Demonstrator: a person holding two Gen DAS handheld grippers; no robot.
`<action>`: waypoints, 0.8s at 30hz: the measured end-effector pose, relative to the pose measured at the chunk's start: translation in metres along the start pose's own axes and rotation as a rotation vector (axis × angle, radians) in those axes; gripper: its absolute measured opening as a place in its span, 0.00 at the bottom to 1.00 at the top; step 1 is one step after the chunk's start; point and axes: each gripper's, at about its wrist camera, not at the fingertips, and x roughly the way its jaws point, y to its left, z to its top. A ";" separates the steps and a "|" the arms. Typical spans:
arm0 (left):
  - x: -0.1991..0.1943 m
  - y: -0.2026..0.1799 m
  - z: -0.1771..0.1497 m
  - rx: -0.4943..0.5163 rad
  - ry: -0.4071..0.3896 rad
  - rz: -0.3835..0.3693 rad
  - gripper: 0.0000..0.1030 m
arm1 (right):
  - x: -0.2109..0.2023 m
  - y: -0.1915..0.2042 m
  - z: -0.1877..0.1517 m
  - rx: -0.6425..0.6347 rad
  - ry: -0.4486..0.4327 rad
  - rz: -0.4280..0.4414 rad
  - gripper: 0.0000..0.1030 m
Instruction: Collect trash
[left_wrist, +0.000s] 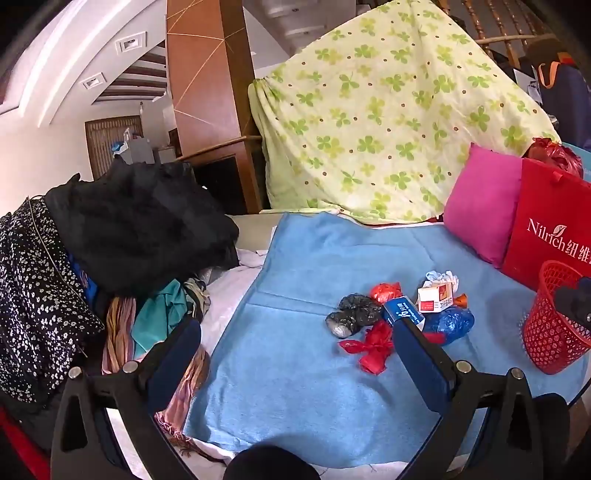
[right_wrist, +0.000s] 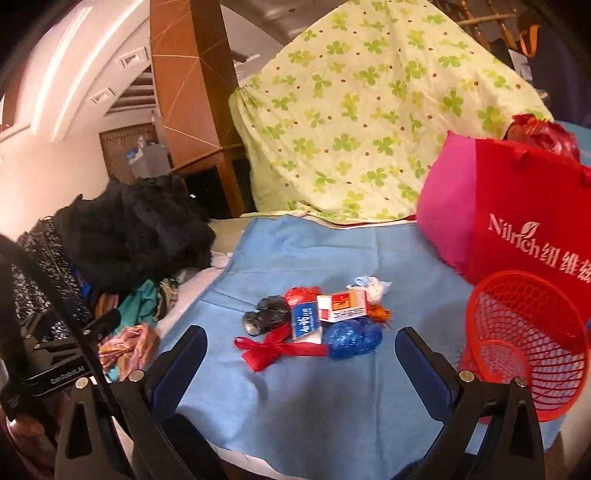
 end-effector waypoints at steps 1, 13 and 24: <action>0.000 -0.001 0.000 0.001 0.001 -0.001 1.00 | -0.001 0.001 0.000 -0.005 0.001 -0.012 1.00; 0.007 -0.003 -0.002 0.011 0.025 -0.008 1.00 | 0.009 0.004 -0.006 -0.031 0.044 -0.078 1.00; 0.010 -0.009 -0.001 0.054 0.043 0.004 1.00 | 0.010 0.003 -0.004 -0.019 0.054 -0.083 1.00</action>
